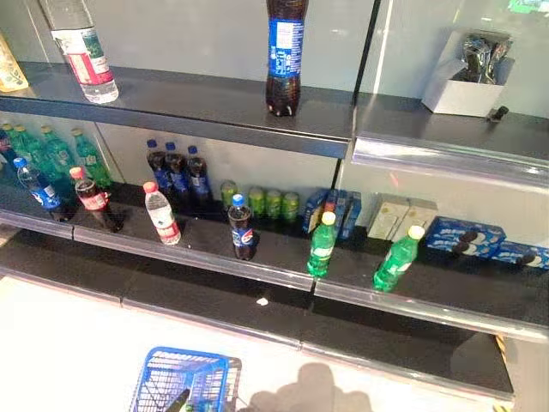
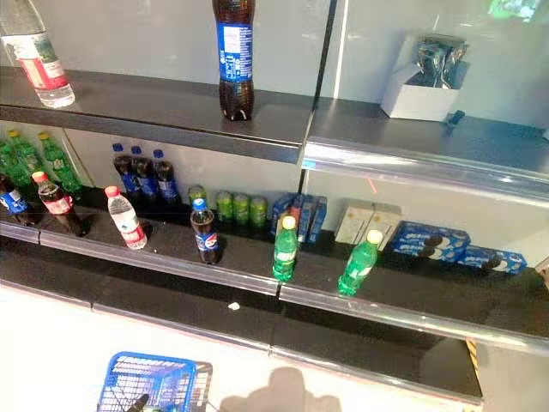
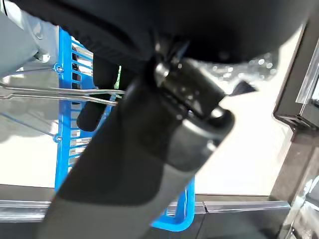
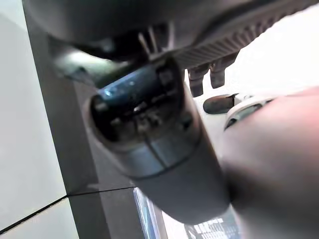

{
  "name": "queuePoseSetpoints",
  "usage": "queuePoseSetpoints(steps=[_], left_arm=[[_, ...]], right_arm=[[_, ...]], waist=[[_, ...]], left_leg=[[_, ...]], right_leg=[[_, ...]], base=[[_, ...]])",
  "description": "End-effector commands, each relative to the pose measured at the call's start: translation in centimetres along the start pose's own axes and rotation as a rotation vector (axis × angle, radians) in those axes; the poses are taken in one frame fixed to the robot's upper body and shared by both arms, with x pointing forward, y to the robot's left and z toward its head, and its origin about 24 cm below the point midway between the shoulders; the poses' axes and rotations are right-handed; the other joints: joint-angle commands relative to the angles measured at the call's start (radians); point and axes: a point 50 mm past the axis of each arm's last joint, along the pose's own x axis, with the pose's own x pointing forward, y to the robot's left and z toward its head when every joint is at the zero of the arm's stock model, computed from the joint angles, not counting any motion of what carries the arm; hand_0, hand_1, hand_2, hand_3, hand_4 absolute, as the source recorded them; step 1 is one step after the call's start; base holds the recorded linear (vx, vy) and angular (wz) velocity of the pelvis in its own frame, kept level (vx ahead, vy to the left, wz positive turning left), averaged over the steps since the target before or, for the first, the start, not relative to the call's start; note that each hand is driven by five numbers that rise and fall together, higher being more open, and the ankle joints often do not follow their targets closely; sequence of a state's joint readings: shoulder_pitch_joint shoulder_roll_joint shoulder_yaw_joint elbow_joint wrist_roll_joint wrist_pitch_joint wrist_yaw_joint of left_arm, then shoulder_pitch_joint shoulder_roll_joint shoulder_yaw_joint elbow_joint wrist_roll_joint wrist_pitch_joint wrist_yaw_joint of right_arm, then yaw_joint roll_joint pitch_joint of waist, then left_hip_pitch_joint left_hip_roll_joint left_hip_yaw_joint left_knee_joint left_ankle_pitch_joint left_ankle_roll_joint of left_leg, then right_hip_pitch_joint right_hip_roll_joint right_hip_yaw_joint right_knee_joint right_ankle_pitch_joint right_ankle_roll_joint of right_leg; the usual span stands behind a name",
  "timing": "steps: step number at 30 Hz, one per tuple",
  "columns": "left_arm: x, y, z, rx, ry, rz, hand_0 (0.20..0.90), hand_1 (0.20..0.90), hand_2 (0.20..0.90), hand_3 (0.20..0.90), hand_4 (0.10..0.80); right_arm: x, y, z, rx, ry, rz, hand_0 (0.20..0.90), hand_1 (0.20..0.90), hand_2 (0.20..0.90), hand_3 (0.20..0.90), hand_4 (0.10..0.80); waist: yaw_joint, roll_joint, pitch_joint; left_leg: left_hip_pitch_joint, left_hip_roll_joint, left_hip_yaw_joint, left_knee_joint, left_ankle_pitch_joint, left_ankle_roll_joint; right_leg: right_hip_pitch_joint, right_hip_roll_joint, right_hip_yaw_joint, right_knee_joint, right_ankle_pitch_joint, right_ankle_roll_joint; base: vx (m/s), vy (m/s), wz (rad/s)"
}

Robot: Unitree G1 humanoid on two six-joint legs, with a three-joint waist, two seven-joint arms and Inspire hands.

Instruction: Pick up the drink and place into the basket.

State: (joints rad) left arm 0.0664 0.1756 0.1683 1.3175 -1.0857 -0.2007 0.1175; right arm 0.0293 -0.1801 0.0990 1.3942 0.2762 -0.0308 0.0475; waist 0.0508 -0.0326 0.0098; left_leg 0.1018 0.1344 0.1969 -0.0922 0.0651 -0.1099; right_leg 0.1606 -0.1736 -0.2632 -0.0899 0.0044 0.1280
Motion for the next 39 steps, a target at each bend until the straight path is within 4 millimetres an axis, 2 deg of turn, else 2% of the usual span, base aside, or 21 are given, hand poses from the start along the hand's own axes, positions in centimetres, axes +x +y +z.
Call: queuePoseSetpoints(steps=[1, 17, 22, 25, 31, 33, 37, 39], left_arm=[[-0.2, -2.4, -0.8, 0.063, 0.014, -0.065, 0.300, 0.300, 0.300, 0.200, 0.100], [-0.2, -2.3, -0.5, 0.062, 0.002, -0.065, 0.300, 0.300, 0.300, 0.200, 0.100], [-0.2, -2.5, -0.5, 0.063, -0.002, -0.063, 0.300, 0.300, 0.300, 0.200, 0.100], [-0.1, -2.7, -0.2, 0.064, -0.010, -0.064, 0.300, 0.300, 0.300, 0.200, 0.100], [-0.1, -3.7, 1.3, 0.073, -0.051, -0.076, 0.300, 0.300, 0.300, 0.200, 0.100], [-0.1, -3.7, 1.7, 0.062, -0.066, -0.077, 0.300, 0.300, 0.300, 0.200, 0.100], [-0.2, -3.2, 2.0, 0.032, -0.087, -0.074, 0.300, 0.300, 0.300, 0.200, 0.100], [-0.2, -3.0, 2.1, 0.019, -0.089, -0.069, 0.300, 0.300, 0.300, 0.200, 0.100]], right_arm=[[0.1, -0.1, 1.1, -0.029, 0.014, -0.018, 0.900, 0.900, 0.900, 0.900, 0.800], [0.0, -0.8, 0.9, -0.022, 0.029, -0.079, 0.900, 0.900, 0.900, 0.900, 0.800], [0.0, -1.2, 1.9, -0.047, -0.046, -0.142, 0.900, 0.900, 0.900, 0.900, 0.800], [0.0, -1.1, 3.6, -0.097, -0.138, -0.160, 0.900, 0.900, 0.900, 0.900, 0.800], [-1.1, 0.5, 10.1, -0.128, -0.473, -0.122, 0.900, 0.900, 0.900, 0.900, 0.800], [-2.7, 1.7, 13.3, -0.148, -0.605, -0.108, 0.900, 0.900, 0.900, 0.900, 0.800], [-6.2, 3.4, 16.6, -0.167, -0.810, -0.072, 0.900, 0.900, 0.900, 0.900, 0.800], [-8.0, 3.5, 17.9, -0.181, -0.902, -0.058, 0.900, 0.900, 0.900, 0.900, 0.800]], waist=[[0.012, 0.043, 0.048], [0.011, 0.044, 0.047], [0.012, 0.041, 0.048], [0.012, 0.036, 0.050], [0.014, 0.009, 0.063], [0.005, -0.003, 0.068], [-0.020, -0.017, 0.076], [-0.032, -0.020, 0.075]], left_leg=[[0.003, 0.085, -0.062, 0.005, -0.021, -0.026], [0.007, 0.085, -0.061, 0.005, -0.023, -0.026], [0.008, 0.087, -0.063, 0.005, -0.023, -0.027], [0.009, 0.087, -0.064, 0.005, -0.023, -0.028], [0.003, 0.093, -0.061, 0.005, -0.016, -0.028], [-0.003, 0.097, -0.055, 0.005, -0.012, -0.028], [-0.008, 0.102, -0.043, 0.005, -0.009, -0.028], [-0.009, 0.104, -0.036, 0.005, -0.008, -0.028]], right_leg=[[-0.028, -0.082, -0.032, 0.003, 0.071, 0.035], [-0.026, -0.080, -0.029, 0.003, 0.070, 0.035], [-0.025, -0.078, -0.026, 0.003, 0.070, 0.036], [-0.025, -0.078, -0.024, 0.003, 0.072, 0.037], [-0.034, -0.074, -0.012, 0.003, 0.080, 0.040], [-0.042, -0.073, -0.006, 0.003, 0.084, 0.042], [-0.054, -0.071, 0.005, 0.003, 0.088, 0.046], [-0.057, -0.071, 0.009, 0.003, 0.088, 0.048]], base=[[0.000, 0.000, 0.00], [0.000, 0.000, 0.00], [0.000, 0.000, 0.00], [-0.008, -0.010, 0.00], [-0.043, -0.057, 0.00], [-0.071, -0.067, -0.02], [-0.055, -0.042, -0.08], [-0.027, -0.007, -0.09]])
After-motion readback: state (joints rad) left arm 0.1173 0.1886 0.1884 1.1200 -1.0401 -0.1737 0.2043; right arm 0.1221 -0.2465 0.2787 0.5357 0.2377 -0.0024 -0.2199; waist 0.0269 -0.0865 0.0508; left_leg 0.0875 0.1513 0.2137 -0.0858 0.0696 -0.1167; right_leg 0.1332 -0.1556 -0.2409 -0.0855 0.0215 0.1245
